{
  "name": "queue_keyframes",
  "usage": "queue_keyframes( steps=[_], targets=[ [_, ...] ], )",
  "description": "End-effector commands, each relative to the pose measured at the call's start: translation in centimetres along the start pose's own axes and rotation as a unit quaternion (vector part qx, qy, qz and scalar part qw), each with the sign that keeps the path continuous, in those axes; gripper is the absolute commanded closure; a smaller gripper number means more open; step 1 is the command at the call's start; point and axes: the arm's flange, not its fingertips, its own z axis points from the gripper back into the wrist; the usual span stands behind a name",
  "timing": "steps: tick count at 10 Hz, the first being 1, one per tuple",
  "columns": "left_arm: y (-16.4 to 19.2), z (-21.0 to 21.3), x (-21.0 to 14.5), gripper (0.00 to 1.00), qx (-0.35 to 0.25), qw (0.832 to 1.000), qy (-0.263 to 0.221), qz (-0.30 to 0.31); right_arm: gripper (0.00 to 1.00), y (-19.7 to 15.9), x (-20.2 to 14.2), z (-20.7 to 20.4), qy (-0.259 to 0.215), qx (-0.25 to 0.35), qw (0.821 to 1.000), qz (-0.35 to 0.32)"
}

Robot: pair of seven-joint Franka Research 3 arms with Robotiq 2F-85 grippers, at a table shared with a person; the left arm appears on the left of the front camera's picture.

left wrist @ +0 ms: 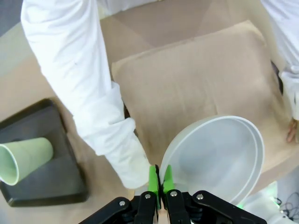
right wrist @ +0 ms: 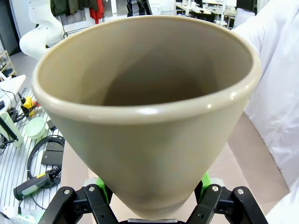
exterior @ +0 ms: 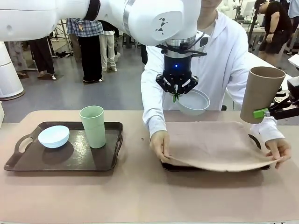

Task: Set up a tray with a mat and arrange the tableware.
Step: Place the Picnic Bowl and Reusable plastic cup back onto the Handle tray in front of the human's position.

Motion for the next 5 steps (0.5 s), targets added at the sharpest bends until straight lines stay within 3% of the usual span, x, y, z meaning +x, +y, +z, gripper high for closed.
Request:
queue_keyframes(
  steps=[1, 5],
  targets=[
    [0.05, 0.18, 0.05, 1.0, -0.001, 1.0, -0.001, -0.006, 0.79, -0.23, 0.12, 0.18, 0.001, -0.002, 1.0, 0.006],
    [0.05, 0.18, 0.05, 1.0, -0.001, 1.0, -0.001, -0.006, 0.79, -0.23, 0.12, 0.18, 0.001, -0.002, 1.0, 0.006]
  ],
)
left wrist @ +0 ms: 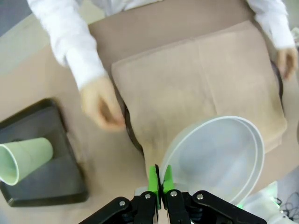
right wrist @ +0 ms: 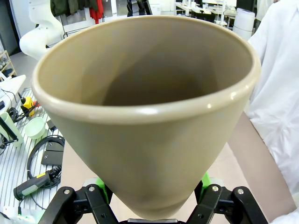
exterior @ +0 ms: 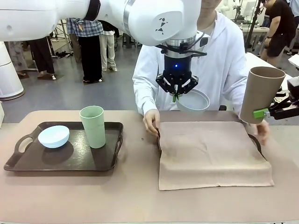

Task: Set up a tray with a mat and arrange the tableware.
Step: Place the Picnic Bowl and Reusable plastic cup back onto the Handle tray in front of the human's position.

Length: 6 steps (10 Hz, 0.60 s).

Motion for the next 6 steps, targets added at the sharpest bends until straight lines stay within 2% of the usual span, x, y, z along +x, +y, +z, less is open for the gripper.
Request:
queue_keyframes(
  steps=[1, 6],
  targets=[
    [0.05, 0.18, 0.05, 1.0, -0.001, 1.0, -0.001, -0.006, 0.79, -0.23, 0.12, 0.18, 0.001, -0.002, 1.0, 0.006],
    [0.05, 0.18, 0.05, 1.0, -0.001, 1.0, -0.001, -0.006, 0.79, -0.23, 0.12, 0.18, 0.001, -0.002, 1.0, 0.006]
  ],
)
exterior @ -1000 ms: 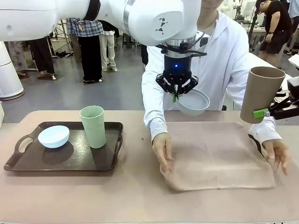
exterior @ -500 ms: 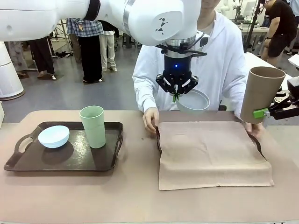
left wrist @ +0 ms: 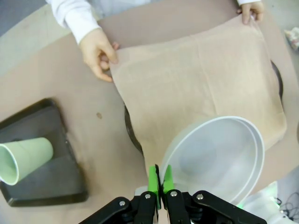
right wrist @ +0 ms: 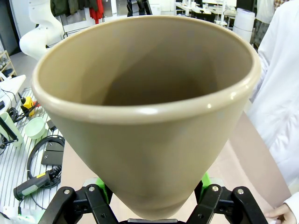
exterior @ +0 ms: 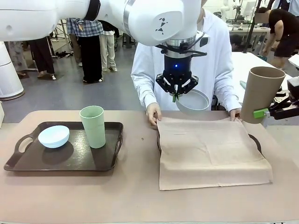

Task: Set up a tray with a mat and arrange the tableware.
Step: Place the Picnic Bowl and Reusable plastic cup back onto the Handle tray in front of the human's position.

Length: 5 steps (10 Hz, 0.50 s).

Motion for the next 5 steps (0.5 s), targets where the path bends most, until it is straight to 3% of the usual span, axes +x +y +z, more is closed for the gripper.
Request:
queue_keyframes(
  steps=[1, 5],
  targets=[
    [0.05, 0.18, 0.05, 1.0, -0.001, 1.0, -0.001, -0.006, 0.79, -0.23, 0.12, 0.18, 0.001, -0.002, 1.0, 0.006],
    [0.05, 0.18, 0.05, 1.0, -0.001, 1.0, -0.001, -0.006, 0.79, -0.23, 0.12, 0.18, 0.001, -0.002, 1.0, 0.006]
  ],
)
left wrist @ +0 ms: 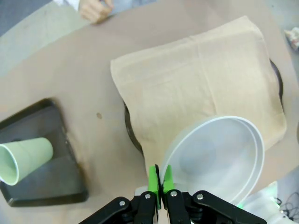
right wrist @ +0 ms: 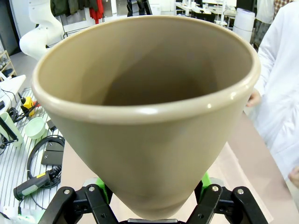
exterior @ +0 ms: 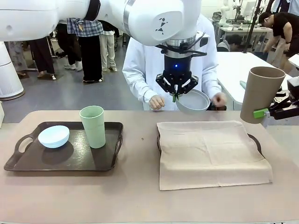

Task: Set up a tray with a mat and arrange the tableware.
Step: Place the Picnic Bowl and Reusable plastic cup back onto the Handle tray in front of the human's position.

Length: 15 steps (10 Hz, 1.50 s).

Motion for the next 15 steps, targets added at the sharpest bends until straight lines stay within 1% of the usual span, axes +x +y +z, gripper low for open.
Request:
queue_keyframes(
  steps=[1, 3, 4, 6, 8, 11, 13, 14, 15],
  targets=[
    [0.1, 0.2, 0.0, 1.0, -0.001, 1.0, -0.001, -0.006, 0.79, -0.2, 0.1, 0.2, 0.001, -0.002, 1.0, 0.006],
    [0.1, 0.2, 0.0, 1.0, -0.001, 1.0, -0.001, -0.006, 0.79, -0.2, 0.1, 0.2, 0.001, -0.002, 1.0, 0.006],
    [0.0, 0.0, 0.0, 0.96, 0.0, 1.0, 0.0, 0.0, 0.2, 0.0, 0.0, 0.0, 0.0, 0.0, 1.0, 0.0],
    [0.8, -4.0, 1.2, 0.96, -0.029, 0.999, 0.001, 0.017, 0.2, -1.8, -3.1, -1.9, -0.014, 0.014, 1.0, 0.0],
    [1.0, -8.2, 1.5, 0.96, -0.037, 0.999, 0.006, 0.032, 0.2, -3.0, -6.1, -3.6, -0.039, 0.027, 0.999, 0.002],
    [1.2, -14.2, 1.3, 0.96, -0.038, 0.997, 0.037, 0.061, 0.2, -4.3, -9.8, -6.8, -0.04, 0.022, 0.998, 0.036],
    [1.4, -16.4, 1.4, 0.96, -0.039, 0.995, 0.05, 0.073, 0.2, -5.2, -11.4, -8.3, -0.038, 0.006, 0.998, 0.055],
    [1.3, -16.9, 1.2, 0.96, -0.046, 0.995, 0.053, 0.078, 0.2, -5.4, -11.9, -8.5, -0.035, 0.0, 0.998, 0.059],
    [1.1, -17.0, 1.3, 0.96, -0.047, 0.995, 0.054, 0.069, 0.2, -5.6, -12.0, -8.4, -0.024, 0.001, 0.998, 0.055]
  ],
)
